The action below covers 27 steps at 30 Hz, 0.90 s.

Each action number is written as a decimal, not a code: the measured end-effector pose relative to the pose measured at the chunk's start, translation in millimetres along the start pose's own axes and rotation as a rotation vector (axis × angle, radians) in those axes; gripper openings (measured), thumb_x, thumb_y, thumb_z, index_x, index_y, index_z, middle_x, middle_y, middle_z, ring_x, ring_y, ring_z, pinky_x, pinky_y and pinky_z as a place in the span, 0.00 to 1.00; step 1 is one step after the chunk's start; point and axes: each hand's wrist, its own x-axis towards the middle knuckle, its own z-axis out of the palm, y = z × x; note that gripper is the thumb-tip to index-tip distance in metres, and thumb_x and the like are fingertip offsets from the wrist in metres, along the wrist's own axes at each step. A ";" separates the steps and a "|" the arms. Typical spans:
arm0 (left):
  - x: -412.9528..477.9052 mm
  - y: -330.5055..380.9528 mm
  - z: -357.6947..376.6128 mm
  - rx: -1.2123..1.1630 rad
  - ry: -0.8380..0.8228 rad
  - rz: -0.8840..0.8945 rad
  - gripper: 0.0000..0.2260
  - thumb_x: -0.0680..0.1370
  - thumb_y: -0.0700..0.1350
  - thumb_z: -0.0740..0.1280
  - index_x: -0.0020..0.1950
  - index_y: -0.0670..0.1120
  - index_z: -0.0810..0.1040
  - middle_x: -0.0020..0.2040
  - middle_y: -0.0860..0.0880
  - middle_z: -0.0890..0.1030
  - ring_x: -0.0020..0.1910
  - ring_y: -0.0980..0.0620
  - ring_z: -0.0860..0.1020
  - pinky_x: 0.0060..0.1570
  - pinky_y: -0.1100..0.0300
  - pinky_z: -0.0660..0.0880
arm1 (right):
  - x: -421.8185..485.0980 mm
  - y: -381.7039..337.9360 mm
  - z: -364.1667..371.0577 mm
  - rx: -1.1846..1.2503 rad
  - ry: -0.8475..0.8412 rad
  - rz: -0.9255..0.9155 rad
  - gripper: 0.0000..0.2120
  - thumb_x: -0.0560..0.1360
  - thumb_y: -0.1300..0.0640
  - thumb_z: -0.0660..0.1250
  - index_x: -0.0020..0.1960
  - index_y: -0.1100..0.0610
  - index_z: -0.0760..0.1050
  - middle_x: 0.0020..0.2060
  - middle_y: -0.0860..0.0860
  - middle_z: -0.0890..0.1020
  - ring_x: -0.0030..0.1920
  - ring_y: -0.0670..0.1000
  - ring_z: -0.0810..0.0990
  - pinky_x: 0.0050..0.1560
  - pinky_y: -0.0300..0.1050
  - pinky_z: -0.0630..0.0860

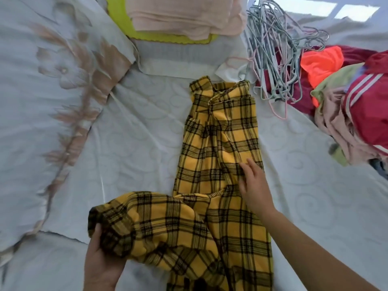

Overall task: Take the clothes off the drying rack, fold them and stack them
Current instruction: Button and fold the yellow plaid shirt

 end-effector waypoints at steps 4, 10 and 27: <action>1.4 1.2 29.6 0.044 0.100 0.037 0.28 0.79 0.55 0.30 0.77 0.46 0.45 0.77 0.42 0.49 0.76 0.46 0.43 0.69 0.51 0.29 | -76.1 2.3 22.7 0.005 -0.037 -0.142 0.22 0.71 0.64 0.69 0.64 0.57 0.72 0.67 0.55 0.69 0.67 0.52 0.66 0.66 0.52 0.68; -13.7 -5.9 75.3 0.146 0.398 0.124 0.22 0.57 0.52 0.74 0.50 0.50 0.84 0.54 0.47 0.82 0.47 0.49 0.83 0.40 0.53 0.81 | -146.4 -28.1 45.9 0.189 -0.623 0.006 0.22 0.80 0.45 0.51 0.71 0.51 0.64 0.70 0.46 0.63 0.69 0.45 0.63 0.66 0.34 0.63; -86.3 -18.6 137.0 0.951 0.549 0.301 0.12 0.81 0.47 0.55 0.60 0.49 0.76 0.53 0.49 0.79 0.51 0.51 0.78 0.45 0.57 0.72 | -200.1 -219.9 -34.1 0.355 -0.149 -0.329 0.11 0.78 0.55 0.57 0.57 0.59 0.68 0.49 0.53 0.72 0.43 0.54 0.72 0.42 0.48 0.70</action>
